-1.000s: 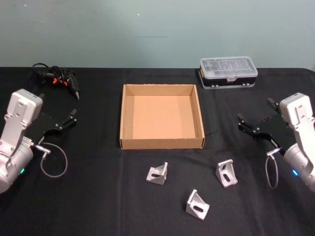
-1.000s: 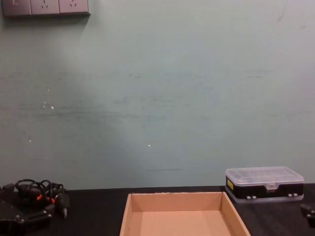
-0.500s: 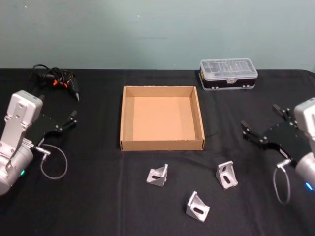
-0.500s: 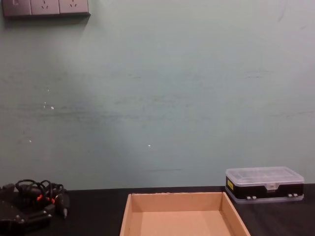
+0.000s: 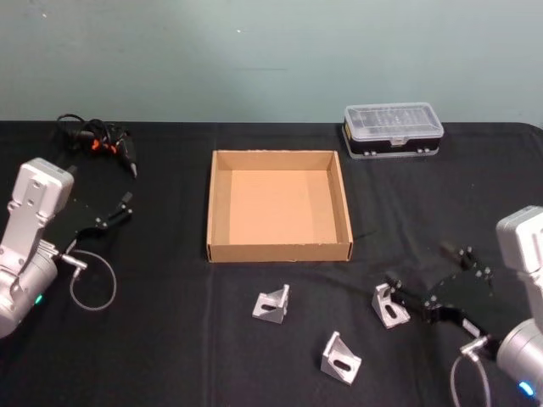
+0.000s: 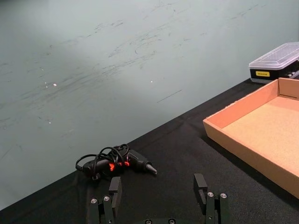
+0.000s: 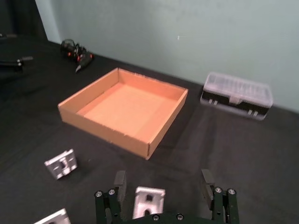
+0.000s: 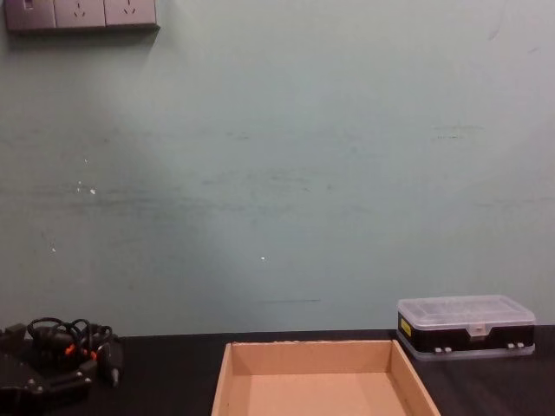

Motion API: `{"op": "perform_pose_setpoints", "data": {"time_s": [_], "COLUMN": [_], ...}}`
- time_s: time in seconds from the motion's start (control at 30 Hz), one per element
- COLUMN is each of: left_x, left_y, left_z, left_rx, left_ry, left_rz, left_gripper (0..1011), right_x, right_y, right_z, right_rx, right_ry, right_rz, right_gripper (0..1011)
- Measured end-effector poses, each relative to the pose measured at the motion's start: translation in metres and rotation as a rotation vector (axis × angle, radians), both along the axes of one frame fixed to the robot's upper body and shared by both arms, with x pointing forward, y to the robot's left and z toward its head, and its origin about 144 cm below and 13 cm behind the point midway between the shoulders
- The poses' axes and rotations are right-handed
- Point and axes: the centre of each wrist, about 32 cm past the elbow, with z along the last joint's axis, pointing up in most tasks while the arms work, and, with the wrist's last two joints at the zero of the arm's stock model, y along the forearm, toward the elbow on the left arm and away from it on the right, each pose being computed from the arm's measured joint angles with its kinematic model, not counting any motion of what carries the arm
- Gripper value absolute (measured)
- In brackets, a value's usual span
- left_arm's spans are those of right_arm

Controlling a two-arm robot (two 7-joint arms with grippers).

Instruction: Use one hand to pick up the angle iron from the table and place it into the box.

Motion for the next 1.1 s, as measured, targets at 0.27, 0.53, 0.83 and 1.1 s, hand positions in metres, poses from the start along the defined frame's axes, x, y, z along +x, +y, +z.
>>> {"op": "perform_pose_setpoints", "data": {"time_s": [0.27,0.53,0.83,1.1], "left_x": [0.0,0.0,0.0,0.0], "left_y": [0.0,0.0,0.0,0.0], "left_z": [0.0,0.0,0.0,0.0], "left_rx": [0.0,0.0,0.0,0.0], "left_ry": [0.0,0.0,0.0,0.0], "left_rz": [0.0,0.0,0.0,0.0], "left_gripper": [1011,1011,1011,1011], "right_x": [0.004,0.021,0.029,0.031], "right_y": [0.017,0.029,0.035,0.038], "right_z": [-0.002,-0.008,-0.013,-0.018], "right_rx": [0.0,-0.002,-0.019,-0.026], "right_ry": [0.088,0.168,0.206,0.218], "right_rz": [-0.056,-0.105,-0.114,-0.116], "right_gripper": [1004,1004,1004,1004]}}
